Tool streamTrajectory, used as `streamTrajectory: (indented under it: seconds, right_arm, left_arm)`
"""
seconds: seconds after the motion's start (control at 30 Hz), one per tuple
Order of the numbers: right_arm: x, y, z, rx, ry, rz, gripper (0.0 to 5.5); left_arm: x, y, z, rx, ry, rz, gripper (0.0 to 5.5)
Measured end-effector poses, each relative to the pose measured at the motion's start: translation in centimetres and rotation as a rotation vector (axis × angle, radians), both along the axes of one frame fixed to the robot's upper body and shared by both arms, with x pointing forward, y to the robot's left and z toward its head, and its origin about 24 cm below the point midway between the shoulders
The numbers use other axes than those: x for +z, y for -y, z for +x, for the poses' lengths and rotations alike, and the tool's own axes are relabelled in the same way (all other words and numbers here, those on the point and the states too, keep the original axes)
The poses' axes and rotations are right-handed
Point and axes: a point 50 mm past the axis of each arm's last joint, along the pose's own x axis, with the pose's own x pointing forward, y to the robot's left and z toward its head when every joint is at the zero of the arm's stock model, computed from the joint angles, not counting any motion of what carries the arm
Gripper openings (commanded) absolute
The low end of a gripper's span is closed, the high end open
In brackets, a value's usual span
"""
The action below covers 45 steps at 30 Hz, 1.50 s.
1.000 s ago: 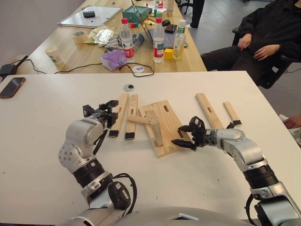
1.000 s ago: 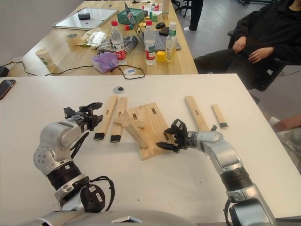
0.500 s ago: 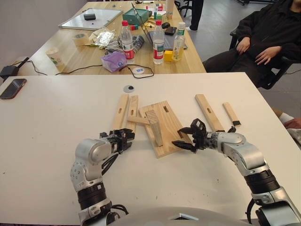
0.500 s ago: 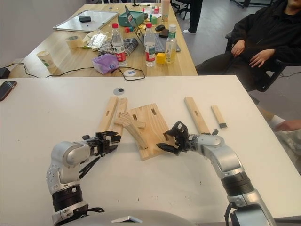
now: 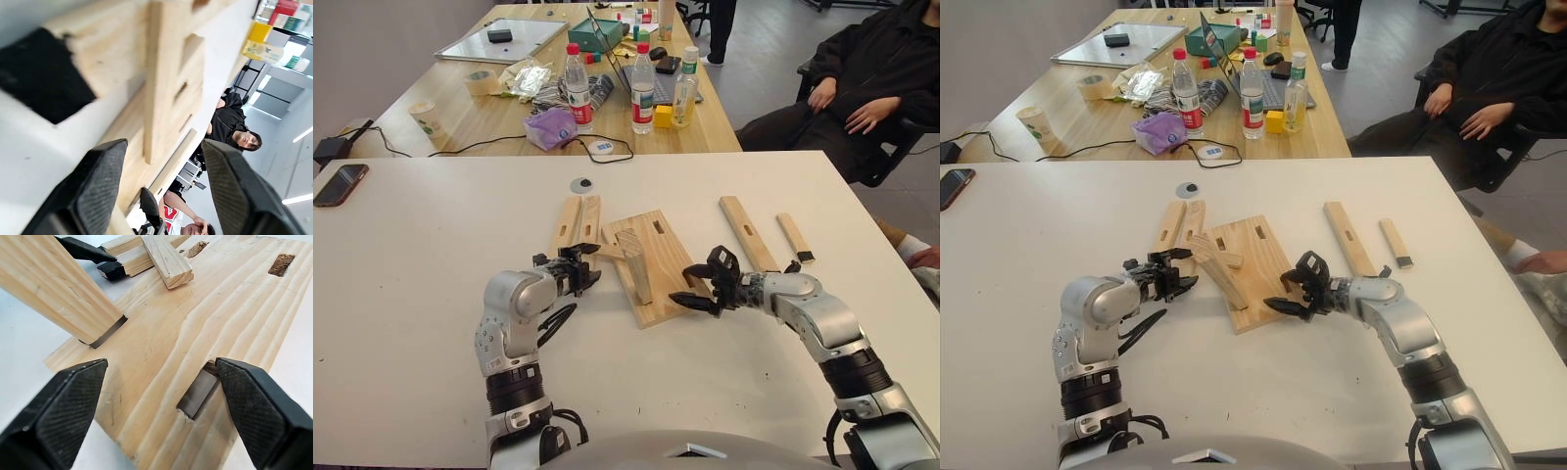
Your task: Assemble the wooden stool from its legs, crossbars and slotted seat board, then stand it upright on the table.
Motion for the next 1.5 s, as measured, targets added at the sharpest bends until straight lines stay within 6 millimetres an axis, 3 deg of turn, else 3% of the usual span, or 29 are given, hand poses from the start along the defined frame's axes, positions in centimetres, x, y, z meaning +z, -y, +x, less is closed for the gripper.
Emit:
streamTrajectory:
  seconds: [0.27,0.53,0.83,1.03,1.5]
  right_arm:
    - [-0.1,-0.8,0.4,0.010,-0.003,0.023,4.09]
    - [-0.1,-0.7,0.4,0.007,-0.002,0.020,4.09]
    - [-0.1,-0.8,0.4,0.009,-0.003,0.020,4.09]
    - [-0.1,-0.8,0.4,0.009,-0.003,0.021,4.09]
    - [-0.1,-0.8,0.4,0.013,0.004,0.015,4.09]
  left_arm:
    - [-2.1,1.5,2.2,0.018,0.004,-0.084,2.78]
    - [-3.3,0.9,2.3,0.040,-0.010,-0.008,2.78]
    - [-3.9,-1.1,2.8,0.121,0.027,0.065,2.78]
    - [-4.0,-0.5,4.0,0.096,0.078,0.060,2.78]
    - [-3.9,-0.8,4.4,0.100,0.129,0.086,0.77]
